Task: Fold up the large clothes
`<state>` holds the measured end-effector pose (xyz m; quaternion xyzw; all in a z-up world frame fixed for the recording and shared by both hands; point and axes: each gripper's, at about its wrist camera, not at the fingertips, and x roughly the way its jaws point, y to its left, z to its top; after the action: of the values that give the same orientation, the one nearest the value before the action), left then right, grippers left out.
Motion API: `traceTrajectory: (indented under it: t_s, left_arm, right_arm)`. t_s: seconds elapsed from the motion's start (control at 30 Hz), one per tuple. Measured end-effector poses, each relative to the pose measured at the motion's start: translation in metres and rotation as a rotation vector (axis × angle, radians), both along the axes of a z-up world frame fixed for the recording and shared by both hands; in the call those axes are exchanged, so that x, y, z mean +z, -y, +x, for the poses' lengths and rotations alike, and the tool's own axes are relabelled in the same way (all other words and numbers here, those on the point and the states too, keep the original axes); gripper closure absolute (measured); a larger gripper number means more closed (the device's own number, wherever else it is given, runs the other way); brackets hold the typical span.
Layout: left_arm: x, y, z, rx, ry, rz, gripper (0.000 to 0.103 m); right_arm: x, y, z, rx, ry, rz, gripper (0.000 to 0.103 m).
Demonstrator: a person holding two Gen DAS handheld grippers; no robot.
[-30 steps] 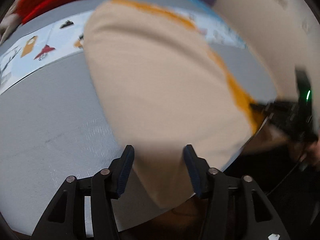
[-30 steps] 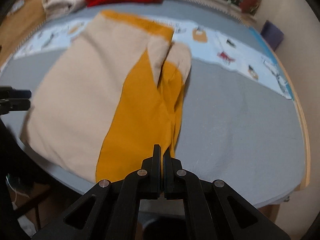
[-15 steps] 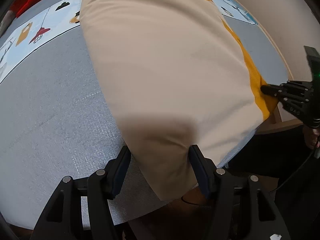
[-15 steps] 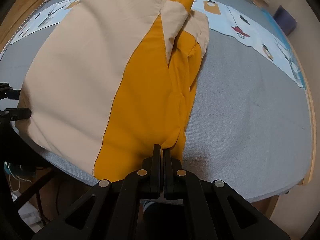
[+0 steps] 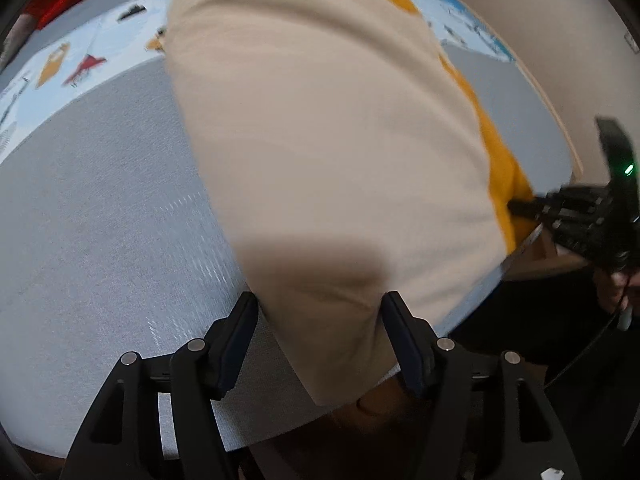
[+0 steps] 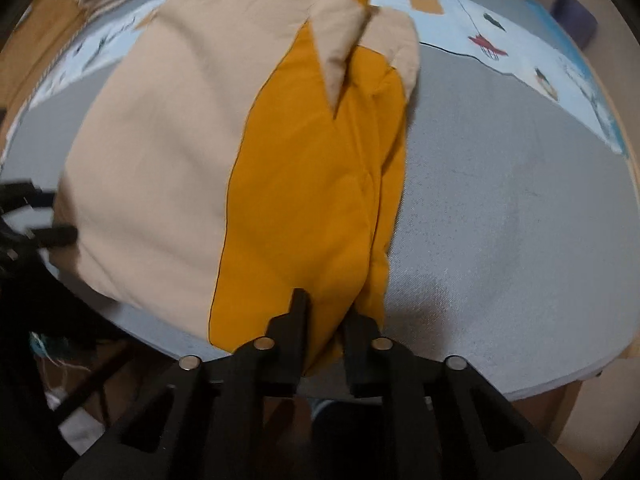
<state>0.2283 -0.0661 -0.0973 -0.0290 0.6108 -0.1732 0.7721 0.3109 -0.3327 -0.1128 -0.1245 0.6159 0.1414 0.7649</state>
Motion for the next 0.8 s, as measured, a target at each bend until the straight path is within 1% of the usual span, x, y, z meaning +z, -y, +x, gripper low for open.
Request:
traceTrajectory:
  t_s: [0.07, 0.13, 0.17, 0.2, 0.27, 0.3, 0.33, 0.37, 0.4, 0.43, 0.47, 0.5, 0.53, 0.57, 0.6, 0.63, 0.67, 0.73, 0.8]
  left_arm:
    - [0.013, -0.007, 0.002, 0.033, 0.06, -0.017, 0.041]
    - [0.016, -0.014, 0.004, 0.063, 0.075, -0.047, 0.041]
    - [0.013, -0.017, 0.007, 0.081, 0.062, -0.051, 0.041]
    - [0.008, -0.018, 0.009, 0.087, 0.043, -0.035, 0.043]
    - [-0.006, -0.018, 0.013, 0.091, -0.018, -0.009, 0.04]
    - [-0.01, -0.022, 0.015, 0.113, -0.048, -0.029, 0.04]
    - [-0.008, -0.024, 0.015, 0.125, -0.056, -0.047, 0.04]
    - [-0.004, -0.029, 0.018, 0.142, -0.057, -0.085, 0.04]
    - [-0.002, -0.033, 0.019, 0.156, -0.052, -0.104, 0.04]
    - [0.002, -0.038, 0.022, 0.179, -0.044, -0.129, 0.04]
    - [0.003, -0.043, 0.023, 0.194, -0.043, -0.143, 0.04]
    - [0.003, -0.05, 0.025, 0.225, -0.045, -0.165, 0.041]
    - [0.001, -0.057, 0.029, 0.26, -0.053, -0.187, 0.041]
    - [-0.001, -0.061, 0.031, 0.28, -0.06, -0.201, 0.041]
    - [-0.005, -0.069, 0.035, 0.32, -0.079, -0.235, 0.041]
    - [-0.009, -0.075, 0.04, 0.348, -0.093, -0.264, 0.041]
    - [-0.012, -0.077, 0.045, 0.374, -0.106, -0.293, 0.041]
    - [-0.019, -0.085, 0.055, 0.417, -0.13, -0.349, 0.04]
    - [-0.027, -0.091, 0.065, 0.457, -0.149, -0.398, 0.039]
  right_arm:
    - [-0.005, 0.001, 0.001, -0.01, -0.017, -0.027, 0.093]
    - [-0.01, -0.003, -0.001, -0.006, -0.027, -0.059, 0.094]
    - [-0.012, -0.005, 0.0, -0.002, -0.03, -0.075, 0.094]
    - [-0.014, -0.005, 0.001, -0.001, -0.033, -0.083, 0.094]
    - [-0.016, -0.007, 0.002, -0.001, -0.043, -0.094, 0.094]
    - [-0.016, -0.007, 0.002, -0.005, -0.047, -0.09, 0.093]
    - [-0.013, -0.004, 0.004, -0.024, -0.054, -0.068, 0.093]
    - [-0.01, -0.001, 0.007, -0.044, -0.054, -0.046, 0.093]
    - [-0.002, 0.006, 0.009, -0.086, -0.046, 0.0, 0.093]
    - [0.007, 0.014, 0.012, -0.136, -0.025, 0.054, 0.087]
    - [0.019, 0.023, 0.016, -0.191, 0.019, 0.109, 0.081]
    - [0.028, 0.032, 0.019, -0.234, 0.057, 0.147, 0.078]
    - [0.038, 0.043, 0.022, -0.288, 0.103, 0.194, 0.068]
    - [0.044, 0.05, 0.024, -0.327, 0.126, 0.232, 0.058]
    - [0.045, 0.054, 0.026, -0.346, 0.127, 0.257, 0.054]
    - [0.042, 0.055, 0.03, -0.358, 0.103, 0.29, 0.046]
    - [0.035, 0.054, 0.033, -0.358, 0.06, 0.314, 0.041]
    - [0.02, 0.045, 0.042, -0.337, -0.01, 0.306, 0.04]
    - [0.008, 0.036, 0.048, -0.31, -0.053, 0.278, 0.04]
